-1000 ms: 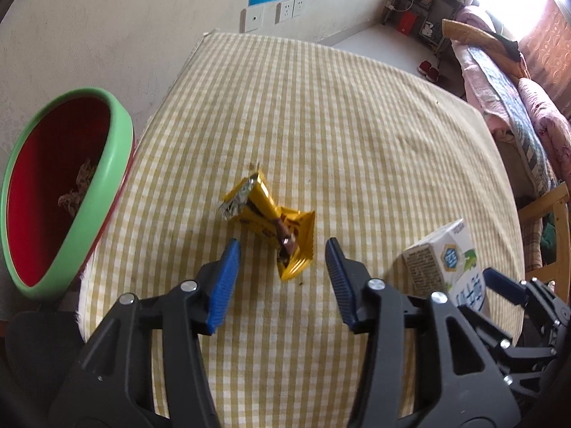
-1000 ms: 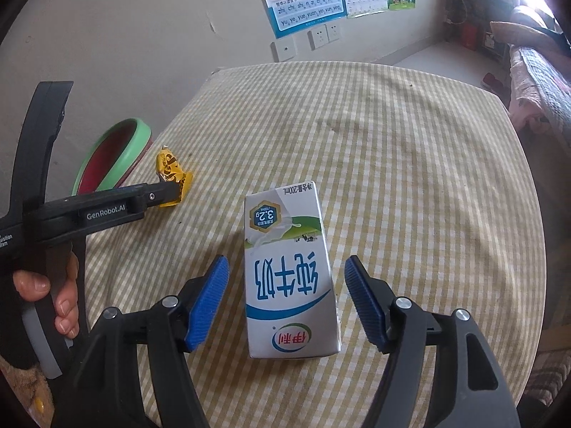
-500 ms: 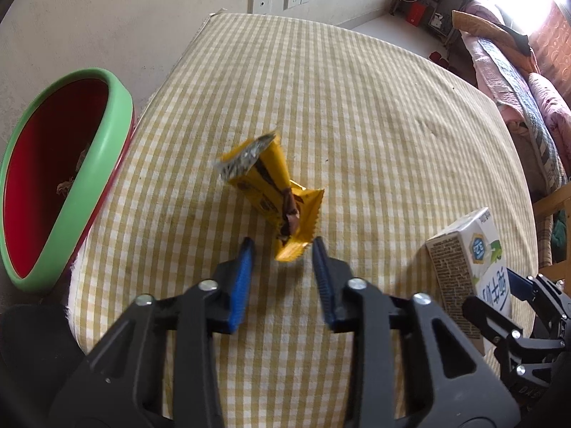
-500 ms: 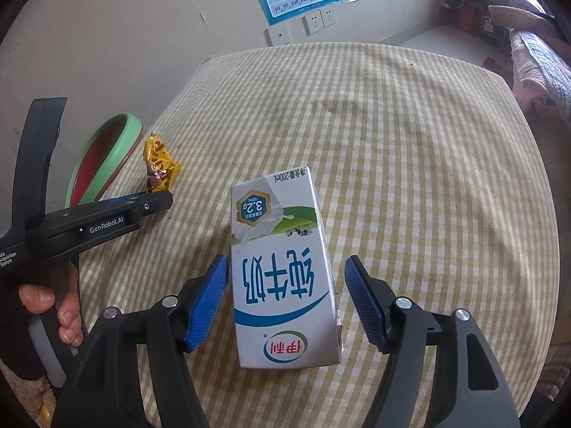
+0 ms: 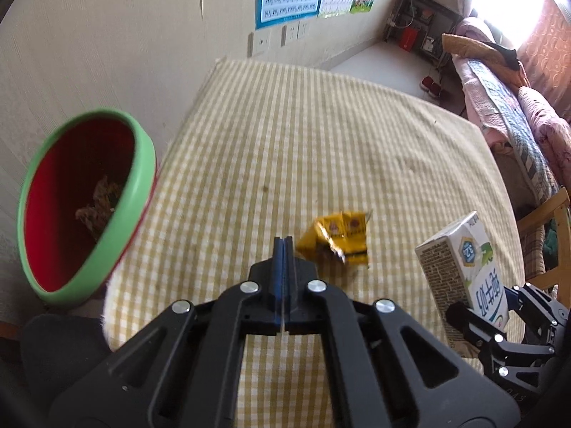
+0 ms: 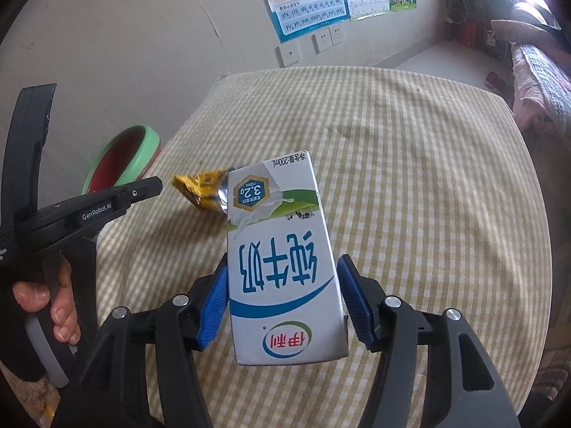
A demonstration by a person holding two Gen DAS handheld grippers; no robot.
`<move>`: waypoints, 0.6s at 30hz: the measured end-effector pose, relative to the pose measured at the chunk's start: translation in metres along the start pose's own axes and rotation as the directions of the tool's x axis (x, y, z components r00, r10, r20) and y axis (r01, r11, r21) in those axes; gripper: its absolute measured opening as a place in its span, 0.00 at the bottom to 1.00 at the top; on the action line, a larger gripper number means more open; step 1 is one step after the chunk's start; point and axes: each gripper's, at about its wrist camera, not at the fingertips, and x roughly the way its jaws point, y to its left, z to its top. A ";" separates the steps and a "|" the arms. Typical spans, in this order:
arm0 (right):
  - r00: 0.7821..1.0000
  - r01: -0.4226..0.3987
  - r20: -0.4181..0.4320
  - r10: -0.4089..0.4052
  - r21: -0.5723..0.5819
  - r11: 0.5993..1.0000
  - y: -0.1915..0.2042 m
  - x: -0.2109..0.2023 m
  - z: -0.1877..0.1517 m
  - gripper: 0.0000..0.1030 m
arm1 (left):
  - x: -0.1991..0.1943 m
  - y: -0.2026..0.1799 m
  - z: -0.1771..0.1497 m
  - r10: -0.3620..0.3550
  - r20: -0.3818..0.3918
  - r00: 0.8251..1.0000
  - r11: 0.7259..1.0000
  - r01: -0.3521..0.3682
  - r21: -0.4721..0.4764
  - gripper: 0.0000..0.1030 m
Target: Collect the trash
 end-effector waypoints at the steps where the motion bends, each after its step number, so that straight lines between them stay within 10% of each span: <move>1: 1.000 -0.007 0.013 0.007 0.001 1.000 0.003 -0.004 0.001 0.55 | -0.005 0.000 0.000 0.000 0.012 1.000 1.000 0.000 0.005 0.00; 7: 0.999 -0.012 0.037 0.012 0.012 1.000 0.008 -0.015 0.002 0.56 | -0.004 0.006 -0.004 -0.020 -0.012 1.000 1.000 0.020 -0.014 0.03; 10: 0.999 -0.008 0.037 0.006 0.035 0.999 0.002 -0.020 -0.003 0.56 | 0.004 0.000 -0.003 -0.038 -0.013 0.999 0.999 0.038 -0.011 0.38; 18: 0.999 0.003 0.047 -0.007 0.082 0.997 -0.011 -0.030 -0.014 0.56 | 0.036 -0.009 0.016 -0.017 -0.024 1.000 1.000 0.017 -0.018 0.54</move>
